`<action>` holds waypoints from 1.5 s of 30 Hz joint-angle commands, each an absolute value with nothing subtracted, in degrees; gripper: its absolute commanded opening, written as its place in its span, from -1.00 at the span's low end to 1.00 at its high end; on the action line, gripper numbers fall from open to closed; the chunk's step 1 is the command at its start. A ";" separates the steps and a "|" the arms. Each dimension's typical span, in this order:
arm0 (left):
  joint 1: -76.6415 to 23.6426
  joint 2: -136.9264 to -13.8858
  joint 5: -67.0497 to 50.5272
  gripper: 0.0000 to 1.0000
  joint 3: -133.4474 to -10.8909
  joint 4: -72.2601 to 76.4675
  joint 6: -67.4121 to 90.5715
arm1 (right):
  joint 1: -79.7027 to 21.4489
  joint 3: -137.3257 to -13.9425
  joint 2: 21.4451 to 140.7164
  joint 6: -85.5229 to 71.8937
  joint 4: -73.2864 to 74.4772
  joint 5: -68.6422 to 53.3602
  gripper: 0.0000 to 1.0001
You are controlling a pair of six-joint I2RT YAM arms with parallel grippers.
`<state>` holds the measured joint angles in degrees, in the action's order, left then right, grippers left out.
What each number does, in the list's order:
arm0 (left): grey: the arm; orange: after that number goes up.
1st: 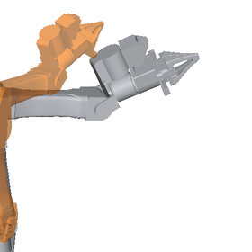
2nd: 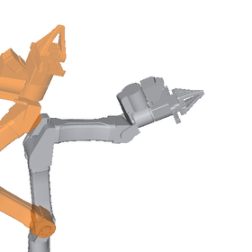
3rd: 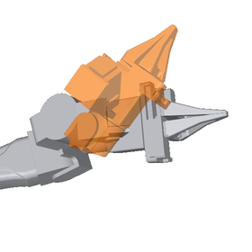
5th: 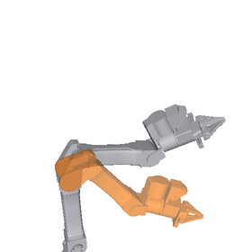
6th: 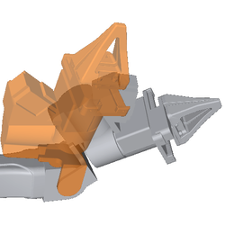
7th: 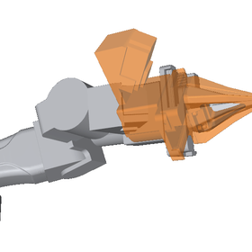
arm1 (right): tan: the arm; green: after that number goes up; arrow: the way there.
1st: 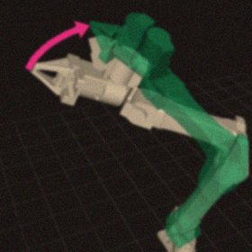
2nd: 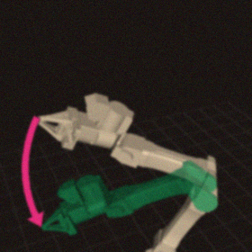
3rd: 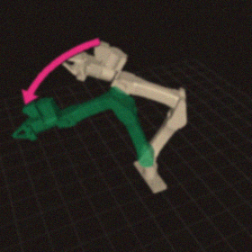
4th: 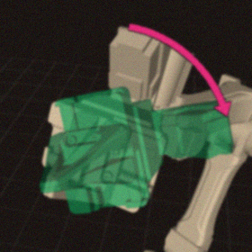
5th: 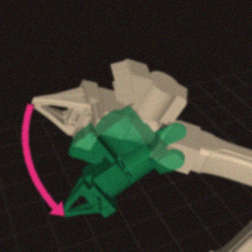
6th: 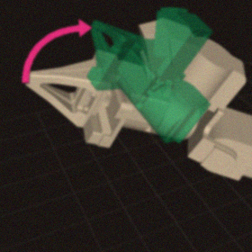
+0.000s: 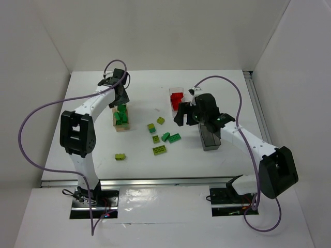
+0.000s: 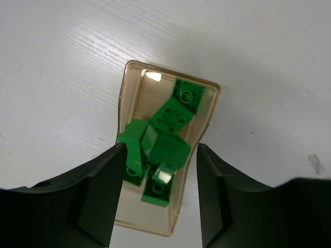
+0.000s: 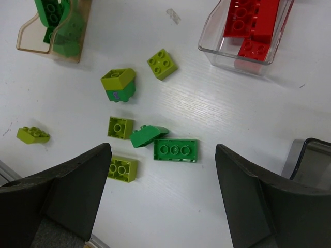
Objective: Sort the legos into containers by color
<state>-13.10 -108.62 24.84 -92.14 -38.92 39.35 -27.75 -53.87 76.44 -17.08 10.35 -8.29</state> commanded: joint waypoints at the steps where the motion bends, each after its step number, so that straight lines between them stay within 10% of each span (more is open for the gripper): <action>1: -12.04 -111.26 23.55 0.33 -95.79 -40.77 40.17 | -27.42 -54.05 76.73 -16.96 9.05 -9.05 0.77; 13: -25.12 -98.45 14.42 0.50 -84.41 -35.78 38.76 | -27.42 -53.00 74.44 -18.02 9.05 -7.21 0.77; 20: -31.28 -97.82 11.43 0.97 -75.25 -31.82 48.68 | -27.42 -51.94 72.77 -18.02 10.28 -6.68 0.77; 45: -35.60 -116.19 25.22 0.41 -91.14 -42.36 68.55 | -27.42 -51.33 71.19 -18.02 11.34 -6.15 0.77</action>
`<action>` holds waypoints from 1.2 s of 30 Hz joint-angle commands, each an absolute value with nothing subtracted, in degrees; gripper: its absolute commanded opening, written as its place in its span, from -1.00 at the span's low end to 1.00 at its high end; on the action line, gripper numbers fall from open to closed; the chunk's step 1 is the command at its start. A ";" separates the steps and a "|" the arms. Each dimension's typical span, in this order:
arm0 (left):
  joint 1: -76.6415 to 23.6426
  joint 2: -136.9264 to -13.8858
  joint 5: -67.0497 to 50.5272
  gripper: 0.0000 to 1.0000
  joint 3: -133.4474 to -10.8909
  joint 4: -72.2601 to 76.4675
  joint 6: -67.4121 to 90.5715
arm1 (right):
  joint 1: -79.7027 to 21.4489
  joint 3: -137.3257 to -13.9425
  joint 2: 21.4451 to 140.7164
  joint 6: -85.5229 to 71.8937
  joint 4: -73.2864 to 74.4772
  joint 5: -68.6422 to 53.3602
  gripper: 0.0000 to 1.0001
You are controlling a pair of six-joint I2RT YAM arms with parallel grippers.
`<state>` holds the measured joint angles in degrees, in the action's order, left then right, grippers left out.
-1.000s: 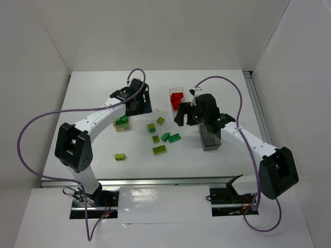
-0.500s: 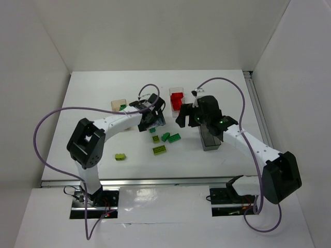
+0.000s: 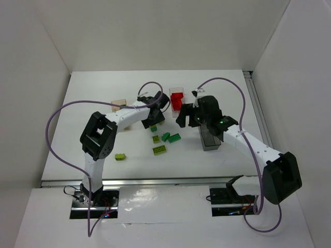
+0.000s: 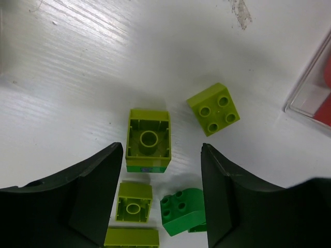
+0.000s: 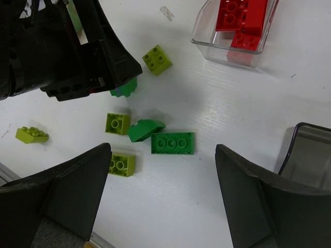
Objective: Sort the legos into containers by color
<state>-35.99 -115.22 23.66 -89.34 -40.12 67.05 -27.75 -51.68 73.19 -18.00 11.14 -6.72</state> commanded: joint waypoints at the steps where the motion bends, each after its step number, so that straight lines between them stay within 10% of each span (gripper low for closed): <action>1: -35.60 -116.19 25.22 0.38 -91.14 -42.36 68.55 | -27.42 -51.33 71.19 -18.02 11.34 -6.15 0.77; 15: -33.41 -111.72 26.28 -0.51 -88.51 -42.36 66.36 | -27.42 -51.33 71.19 -18.02 11.87 -5.63 0.77; 36: -28.56 -100.55 5.18 -0.84 -93.25 -39.99 43.58 | -48.95 -59.23 78.39 -14.94 8.71 16.42 0.77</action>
